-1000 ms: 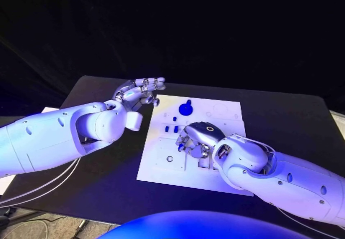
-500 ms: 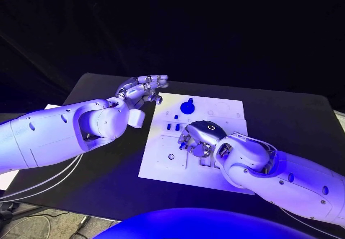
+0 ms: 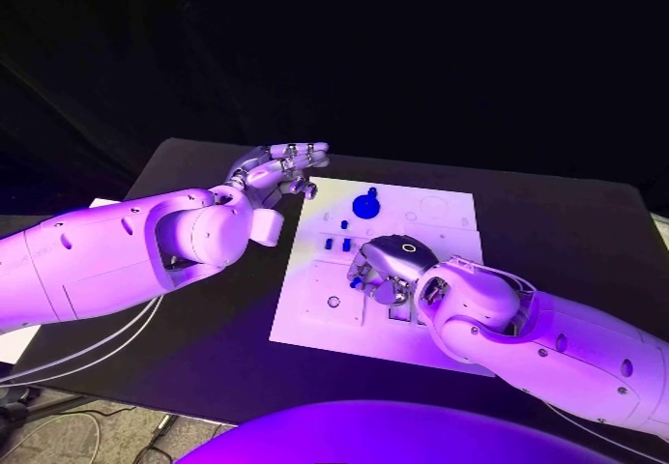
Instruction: Assemble the parts on the task board
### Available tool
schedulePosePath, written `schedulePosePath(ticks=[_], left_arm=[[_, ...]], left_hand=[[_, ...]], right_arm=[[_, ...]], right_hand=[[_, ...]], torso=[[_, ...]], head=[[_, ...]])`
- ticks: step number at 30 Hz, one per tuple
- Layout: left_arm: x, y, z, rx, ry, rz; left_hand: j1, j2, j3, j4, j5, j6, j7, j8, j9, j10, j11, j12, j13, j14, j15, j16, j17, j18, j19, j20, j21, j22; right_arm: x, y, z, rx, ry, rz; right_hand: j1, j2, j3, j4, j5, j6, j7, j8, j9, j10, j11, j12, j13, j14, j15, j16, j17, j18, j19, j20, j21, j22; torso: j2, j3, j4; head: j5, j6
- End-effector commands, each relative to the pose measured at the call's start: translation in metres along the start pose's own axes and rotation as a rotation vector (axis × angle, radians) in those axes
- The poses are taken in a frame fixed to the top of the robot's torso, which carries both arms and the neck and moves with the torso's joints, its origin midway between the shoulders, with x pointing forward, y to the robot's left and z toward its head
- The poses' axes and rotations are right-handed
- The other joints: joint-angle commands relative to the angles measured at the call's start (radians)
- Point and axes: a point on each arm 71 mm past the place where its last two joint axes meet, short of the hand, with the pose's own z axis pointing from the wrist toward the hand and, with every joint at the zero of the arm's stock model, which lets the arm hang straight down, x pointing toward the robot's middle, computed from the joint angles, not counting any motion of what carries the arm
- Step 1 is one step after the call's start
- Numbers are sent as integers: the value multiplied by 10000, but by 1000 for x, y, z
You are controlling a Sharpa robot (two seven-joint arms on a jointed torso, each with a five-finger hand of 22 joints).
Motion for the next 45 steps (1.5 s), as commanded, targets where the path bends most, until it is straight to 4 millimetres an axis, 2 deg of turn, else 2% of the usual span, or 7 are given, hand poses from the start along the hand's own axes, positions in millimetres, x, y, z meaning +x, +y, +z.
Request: schedulePosePath(ticks=[1, 10, 18, 27, 35, 38, 45], left_arm=[[3, -1, 0, 92, 211, -25], [3, -1, 0, 75, 230, -33], [3, 0, 0, 50, 247, -40], [3, 0, 0, 2, 268, -48], [1, 0, 0, -30, 246, -43], [0, 0, 0, -35, 263, -50], [0, 0, -1, -36, 278, -57]], left_hand=[[51, 19, 5, -55, 54, -11, 47, 45, -15, -58, 1, 41, 17, -80, 7, -44, -10, 115, -38, 6, -34, -10], [51, 19, 5, -55, 54, -11, 47, 45, -15, -58, 1, 41, 17, -80, 7, -44, -10, 115, -38, 6, -34, -10], [42, 31, -14, -56, 54, -23, 55, 44, -25, -86, 10, 65, 23, -85, 16, -37, -19, 113, -37, 11, -47, -16], [42, 31, -14, -56, 54, -23, 55, 44, -25, -86, 10, 65, 23, -85, 16, -37, -19, 113, -37, 11, -47, -16], [22, 47, -26, -43, 54, -29, 62, 43, -31, -104, 16, 78, 26, -73, 21, -12, 11, 105, -23, 14, -17, 3], [22, 47, -26, -43, 54, -29, 62, 43, -31, -104, 16, 78, 26, -73, 21, -12, 11, 105, -23, 14, -17, 3], [26, 54, -26, -45, 56, -29, 60, 44, -32, -108, 14, 84, 27, -81, 22, -21, -13, 108, -27, 15, -36, -8]], right_arm=[[6, 0, 1, 118, 351, -346], [10, 0, 2, 214, 401, -490], [10, -1, 2, 293, 80, -300], [0, 1, -8, 85, -946, 115], [-28, -13, -32, 415, -1633, 208], [-40, -28, -40, 931, -1530, -74], [-55, -63, -50, 2033, -1070, -834]], right_hand=[[-3, 127, 34, -32, 35, 1, 71, 52, 18, 77, 2, 63, 8, 336, 49, 62, -2, 104, -5, 51, 37, -4], [-238, 27, 19, -47, 30, -194, 142, -29, -23, -129, 86, 24, -15, 325, 125, 62, -28, 109, -24, 113, 17, -28], [-853, -559, -359, -28, 45, -1586, 299, -49, -238, -1943, 433, 71, -18, 298, 407, 144, -9, 139, -107, 401, -84, -158], [-827, -547, -578, -135, 50, -1747, 276, -20, -215, -2298, 486, 140, 2, 269, 456, 152, -54, 158, -132, 452, -115, -203], [-796, -464, -637, -170, 68, -1519, 324, 31, -179, -1929, 410, 466, 41, 256, 403, 182, -65, 159, -122, 438, -106, -193], [-870, -531, -711, -133, 57, -1550, 161, -6, -194, -1903, 346, 511, 20, 258, 356, 193, -70, 160, -115, 418, -100, -184], [-1023, -829, -1296, 40, 54, -1870, -170, -30, -218, -2446, 11, 364, -9, 270, -143, 155, -145, 169, -124, -16, -154, -232]], torso=[[5, -4, -1], [-2, -7, -5], [-7, -5, -14], [-13, 14, -12], [-37, -1, -60], [-52, -4, -91], [-76, -11, -147]], head=[[20, -35], [23, -58], [7, -53], [-50, -10], [-199, 111], [-265, 152], [-338, 227]])
